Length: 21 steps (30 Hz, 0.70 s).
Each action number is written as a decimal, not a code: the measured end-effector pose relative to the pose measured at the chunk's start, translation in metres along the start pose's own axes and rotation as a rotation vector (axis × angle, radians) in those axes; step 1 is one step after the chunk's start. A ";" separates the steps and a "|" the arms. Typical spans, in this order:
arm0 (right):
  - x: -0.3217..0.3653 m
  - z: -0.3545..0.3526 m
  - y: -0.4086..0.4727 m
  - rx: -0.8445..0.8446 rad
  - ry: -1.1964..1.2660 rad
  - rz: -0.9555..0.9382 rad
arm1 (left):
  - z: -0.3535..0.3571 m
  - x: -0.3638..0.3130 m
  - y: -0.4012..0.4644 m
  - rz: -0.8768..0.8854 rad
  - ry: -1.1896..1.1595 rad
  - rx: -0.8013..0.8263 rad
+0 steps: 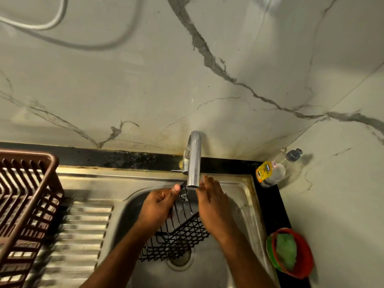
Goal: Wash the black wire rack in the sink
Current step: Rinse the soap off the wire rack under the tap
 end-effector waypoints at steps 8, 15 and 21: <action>0.004 0.003 -0.021 0.070 0.051 -0.125 | -0.010 0.007 -0.005 0.124 0.018 -0.009; -0.019 -0.014 0.019 0.141 0.273 0.258 | -0.013 -0.006 -0.018 0.315 0.105 0.020; -0.054 -0.002 0.013 0.268 0.352 0.460 | -0.007 -0.004 -0.044 0.942 0.632 0.094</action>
Point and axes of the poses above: each hand's wrist, its own y-axis towards the middle knuckle, its own z-axis out of the palm, x = y × z, the point moved 1 cm from there along y, towards the middle knuckle, and after that the axes turned 14 degrees about z, right-handed, at the moved point
